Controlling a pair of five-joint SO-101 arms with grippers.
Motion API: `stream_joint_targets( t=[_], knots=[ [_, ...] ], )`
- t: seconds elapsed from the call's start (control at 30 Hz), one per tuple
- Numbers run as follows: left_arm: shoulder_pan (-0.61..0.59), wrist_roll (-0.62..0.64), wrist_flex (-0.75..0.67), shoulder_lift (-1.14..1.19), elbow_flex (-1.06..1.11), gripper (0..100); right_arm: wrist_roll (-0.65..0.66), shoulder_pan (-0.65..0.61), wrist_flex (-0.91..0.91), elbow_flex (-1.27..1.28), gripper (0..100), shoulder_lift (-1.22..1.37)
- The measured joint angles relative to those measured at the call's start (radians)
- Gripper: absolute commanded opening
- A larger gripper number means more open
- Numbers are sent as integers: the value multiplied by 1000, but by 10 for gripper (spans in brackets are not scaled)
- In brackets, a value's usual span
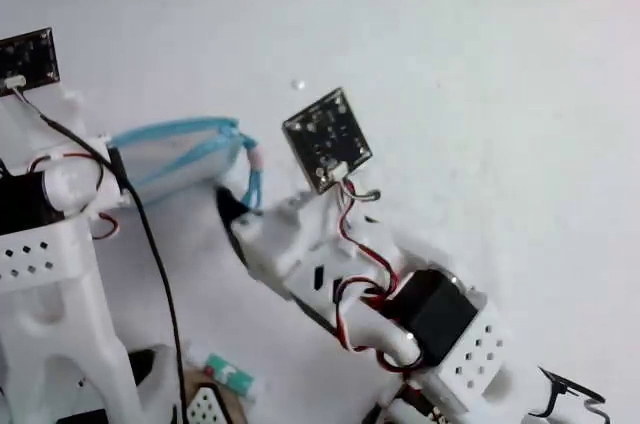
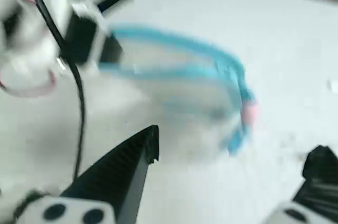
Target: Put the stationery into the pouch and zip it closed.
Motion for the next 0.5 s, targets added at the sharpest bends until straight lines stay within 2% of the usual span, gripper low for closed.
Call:
stream_joint_targets(
  t=[0.1, 0.23, 0.4, 0.5],
  knots=[
    [0, 0, 0, 0, 0, 22, 25, -3, 124, 34, 410, -3],
    [0, 0, 0, 0, 0, 22, 153, -3, 169, 207, 410, -12],
    [0, 0, 0, 0, 0, 22, 184, -8, 46, 494, 410, -12],
    [0, 0, 0, 0, 0, 22, 253, -74, -31, 641, 410, -12]
  ],
)
